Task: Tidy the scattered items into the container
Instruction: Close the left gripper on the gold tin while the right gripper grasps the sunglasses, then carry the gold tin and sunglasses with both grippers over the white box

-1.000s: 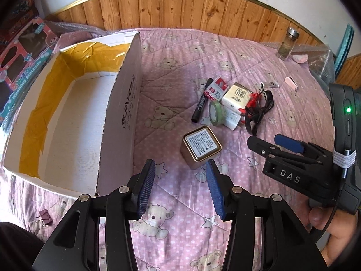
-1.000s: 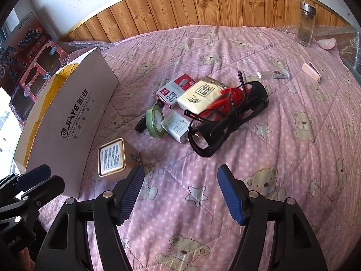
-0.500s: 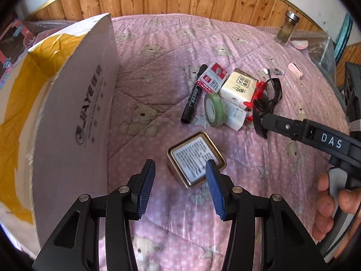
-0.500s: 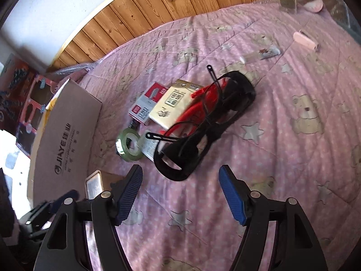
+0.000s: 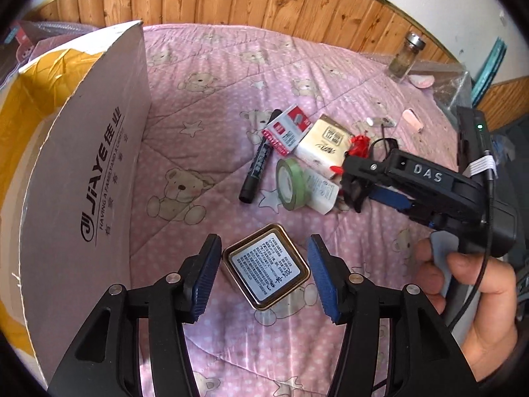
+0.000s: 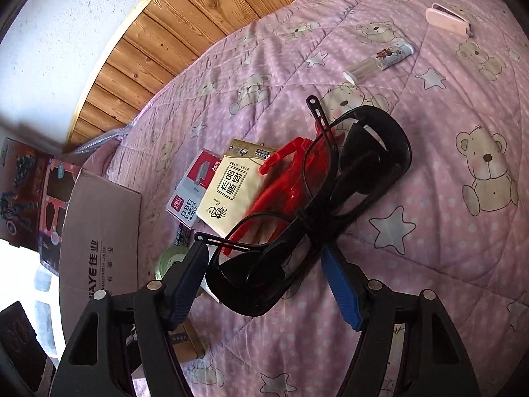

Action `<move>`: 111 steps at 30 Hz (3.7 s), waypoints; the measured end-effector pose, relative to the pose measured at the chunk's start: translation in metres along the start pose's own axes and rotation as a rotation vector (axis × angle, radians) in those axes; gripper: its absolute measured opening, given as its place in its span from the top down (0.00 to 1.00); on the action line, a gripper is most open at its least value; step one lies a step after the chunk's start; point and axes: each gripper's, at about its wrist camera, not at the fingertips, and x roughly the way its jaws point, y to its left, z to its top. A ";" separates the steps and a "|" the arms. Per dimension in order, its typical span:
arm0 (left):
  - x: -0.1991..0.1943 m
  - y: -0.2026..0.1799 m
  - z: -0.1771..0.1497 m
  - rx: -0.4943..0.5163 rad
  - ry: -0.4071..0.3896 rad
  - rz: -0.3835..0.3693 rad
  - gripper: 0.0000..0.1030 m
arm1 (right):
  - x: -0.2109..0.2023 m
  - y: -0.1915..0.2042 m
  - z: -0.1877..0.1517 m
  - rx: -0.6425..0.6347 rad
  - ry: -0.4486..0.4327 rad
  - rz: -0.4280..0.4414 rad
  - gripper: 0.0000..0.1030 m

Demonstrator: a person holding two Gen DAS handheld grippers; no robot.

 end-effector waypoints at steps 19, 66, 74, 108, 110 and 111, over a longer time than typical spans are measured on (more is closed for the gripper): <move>-0.002 0.002 -0.004 -0.082 0.046 0.018 0.46 | -0.014 0.009 -0.012 -0.045 -0.037 0.023 0.69; -0.131 -0.004 -0.046 -0.144 -0.135 0.011 0.47 | -0.105 0.062 -0.110 -0.243 -0.071 0.028 0.82; -0.158 0.005 -0.053 -0.154 -0.174 -0.003 0.47 | -0.118 0.091 -0.126 -0.297 -0.083 0.038 0.82; -0.218 0.083 -0.059 -0.278 -0.288 -0.030 0.47 | -0.141 0.200 -0.153 -0.493 -0.111 0.064 0.82; -0.221 0.090 -0.058 -0.286 -0.296 -0.028 0.47 | -0.141 0.207 -0.153 -0.503 -0.111 0.067 0.82; -0.223 0.093 -0.057 -0.291 -0.300 -0.029 0.47 | -0.141 0.212 -0.153 -0.511 -0.112 0.069 0.82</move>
